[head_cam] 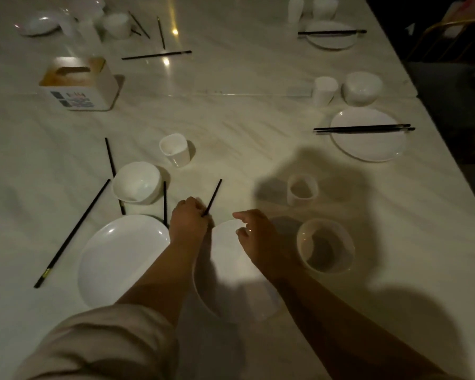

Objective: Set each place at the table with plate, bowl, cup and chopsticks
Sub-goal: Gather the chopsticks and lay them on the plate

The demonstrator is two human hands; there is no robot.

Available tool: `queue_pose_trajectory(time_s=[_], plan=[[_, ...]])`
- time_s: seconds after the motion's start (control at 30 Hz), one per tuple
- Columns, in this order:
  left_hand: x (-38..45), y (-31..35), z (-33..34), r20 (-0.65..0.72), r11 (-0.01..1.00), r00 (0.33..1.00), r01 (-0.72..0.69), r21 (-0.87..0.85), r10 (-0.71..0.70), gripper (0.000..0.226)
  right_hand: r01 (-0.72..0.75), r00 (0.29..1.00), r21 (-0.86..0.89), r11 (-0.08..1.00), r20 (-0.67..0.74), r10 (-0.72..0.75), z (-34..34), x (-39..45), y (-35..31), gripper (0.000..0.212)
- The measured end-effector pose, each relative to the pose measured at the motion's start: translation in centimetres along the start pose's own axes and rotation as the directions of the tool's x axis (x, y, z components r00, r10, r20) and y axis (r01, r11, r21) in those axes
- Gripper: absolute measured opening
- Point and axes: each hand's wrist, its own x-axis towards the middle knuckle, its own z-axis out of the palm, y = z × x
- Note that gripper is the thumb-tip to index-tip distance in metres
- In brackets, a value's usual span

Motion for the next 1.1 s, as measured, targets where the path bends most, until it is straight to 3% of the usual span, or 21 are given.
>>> queue_pose_trajectory(time_s=[0.17, 0.4, 0.57, 0.63, 0.7, 0.77, 0.87, 1.1], plan=[[1.0, -0.6, -1.1, 0.059, 0.995, 0.995, -0.083, -0.047, 0.086, 0.011, -0.149, 0.987, 0.094, 0.984, -0.038, 0.154, 0.5, 0.5, -1.5, 0.031], [1.2, 1.9, -4.9, -0.132, 0.904, 0.973, -0.227, -0.361, 0.192, 0.005, -0.234, 0.966, 0.26, 0.937, -0.044, 0.254, 0.7, 0.6, -4.2, 0.026], [-0.9, 2.9, -5.1, -0.023, 0.809, 0.997, -0.069, -0.583, 0.068, 0.008, -0.277, 0.958, 0.375, 0.885, 0.042, 0.282, 1.2, 0.1, -5.8, 0.022], [-2.0, 2.7, -4.2, 0.048, 0.766, 0.999, 0.022, -0.642, 0.011, 0.011, -0.307, 0.949, 0.332, 0.892, 0.044, 0.311, 0.7, -0.8, -5.5, 0.017], [-3.6, 2.2, -3.2, 0.083, 0.789, 0.996, 0.022, -0.614, 0.036, 0.014, -0.315, 0.948, 0.241, 0.918, 0.028, 0.318, 0.2, -2.1, -4.6, 0.017], [-5.0, 1.0, -2.1, 0.051, 0.881, 0.991, -0.085, -0.466, 0.123, 0.016, -0.322, 0.946, 0.153, 0.934, 0.006, 0.325, -0.2, -3.5, -3.4, 0.016], [-6.7, -1.3, -0.3, -0.014, 0.933, 0.971, -0.235, -0.273, 0.241, 0.022, -0.353, 0.932, 0.093, 0.931, -0.052, 0.359, -0.1, -5.3, -1.2, 0.013], [-8.5, -3.0, 0.9, 0.003, 0.958, 0.983, -0.177, -0.226, 0.183, 0.03, -0.353, 0.93, 0.013, 0.935, -0.102, 0.353, 0.6, -6.4, 0.6, 0.015]])
